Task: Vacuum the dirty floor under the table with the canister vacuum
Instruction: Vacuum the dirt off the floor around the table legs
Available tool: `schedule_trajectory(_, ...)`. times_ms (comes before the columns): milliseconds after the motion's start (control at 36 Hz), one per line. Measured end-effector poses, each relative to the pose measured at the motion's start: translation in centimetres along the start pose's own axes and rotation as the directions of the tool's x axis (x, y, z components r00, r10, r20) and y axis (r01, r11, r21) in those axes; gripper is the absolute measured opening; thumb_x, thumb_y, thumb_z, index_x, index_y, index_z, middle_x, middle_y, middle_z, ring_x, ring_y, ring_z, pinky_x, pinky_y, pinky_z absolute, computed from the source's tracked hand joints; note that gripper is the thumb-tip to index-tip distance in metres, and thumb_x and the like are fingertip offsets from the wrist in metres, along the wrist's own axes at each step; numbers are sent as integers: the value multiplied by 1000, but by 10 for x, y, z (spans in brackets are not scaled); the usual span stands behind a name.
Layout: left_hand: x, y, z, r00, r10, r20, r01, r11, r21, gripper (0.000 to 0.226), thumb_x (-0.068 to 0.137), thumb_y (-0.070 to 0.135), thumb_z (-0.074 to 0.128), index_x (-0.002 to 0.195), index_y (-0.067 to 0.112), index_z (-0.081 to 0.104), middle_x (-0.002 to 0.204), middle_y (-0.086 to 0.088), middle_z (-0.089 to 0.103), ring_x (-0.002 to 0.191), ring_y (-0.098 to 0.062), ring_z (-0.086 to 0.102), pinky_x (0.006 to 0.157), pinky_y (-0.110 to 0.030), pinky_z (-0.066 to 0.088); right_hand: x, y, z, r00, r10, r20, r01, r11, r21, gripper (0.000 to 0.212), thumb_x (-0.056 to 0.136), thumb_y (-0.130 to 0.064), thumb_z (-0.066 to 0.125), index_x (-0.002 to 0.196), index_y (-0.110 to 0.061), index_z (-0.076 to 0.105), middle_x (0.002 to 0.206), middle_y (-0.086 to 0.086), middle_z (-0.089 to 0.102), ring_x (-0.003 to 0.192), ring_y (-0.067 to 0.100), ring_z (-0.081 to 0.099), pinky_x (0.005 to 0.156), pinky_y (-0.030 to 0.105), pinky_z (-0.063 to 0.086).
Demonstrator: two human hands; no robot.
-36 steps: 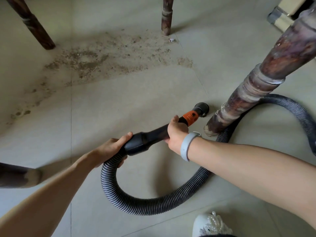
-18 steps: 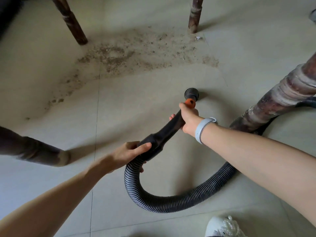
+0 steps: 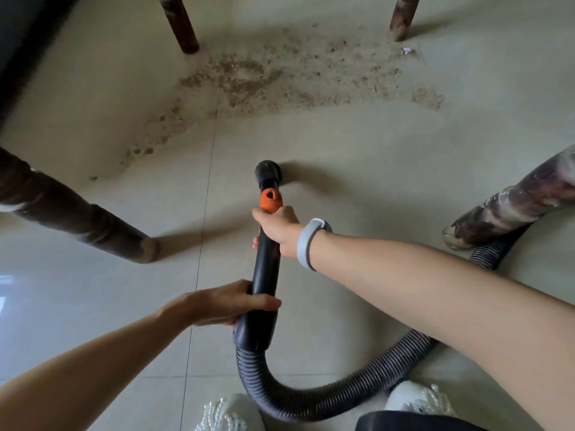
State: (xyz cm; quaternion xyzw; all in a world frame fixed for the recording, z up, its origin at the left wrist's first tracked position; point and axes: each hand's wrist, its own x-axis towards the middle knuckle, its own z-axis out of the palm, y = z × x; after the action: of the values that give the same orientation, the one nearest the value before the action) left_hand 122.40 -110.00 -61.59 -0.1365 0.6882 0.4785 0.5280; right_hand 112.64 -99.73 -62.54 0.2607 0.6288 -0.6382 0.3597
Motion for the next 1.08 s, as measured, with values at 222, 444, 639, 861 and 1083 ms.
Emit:
schedule_trajectory(222,5,16,-8,979,171,-108,-177,983,-45,22,87,16,66,100,2,55,91,-18,66,78,-31,69,74,-44,59,14,-19,-29,987,-7,-163,28,991,127,34,93,-23,60,114,-4,42,77,13,54,48,28,58,68,48,58)
schedule_trajectory(444,9,44,-1,983,183,30,-185,978,100,8,91,9,59,93,5,53,83,-16,64,72,-33,66,62,-37,57,8,-30,-90,981,89,-173,-58,982,182,13,81,-16,63,80,-13,51,89,6,59,93,29,66,85,44,55)
schedule_trajectory(639,24,45,-3,985,139,104,-162,951,265,12,86,22,65,93,19,55,90,-8,68,74,-22,69,64,-30,56,4,-15,-107,960,102,-261,-65,987,147,14,87,-19,58,78,-16,47,92,7,58,97,29,62,68,38,54)
schedule_trajectory(861,27,44,-14,968,-69,242,-49,892,449,29,67,31,68,91,18,61,84,-2,70,76,-19,69,74,-33,57,-18,30,-112,931,192,-309,-133,970,201,15,93,-26,52,84,-17,42,104,10,53,87,30,59,68,46,56)
schedule_trajectory(1083,18,36,-25,984,-68,165,-24,865,501,21,79,24,70,98,15,64,82,2,72,78,-13,69,76,-27,57,-23,43,-103,958,212,-194,-147,941,305,18,94,-28,53,85,-19,41,114,14,54,80,32,61,43,36,52)
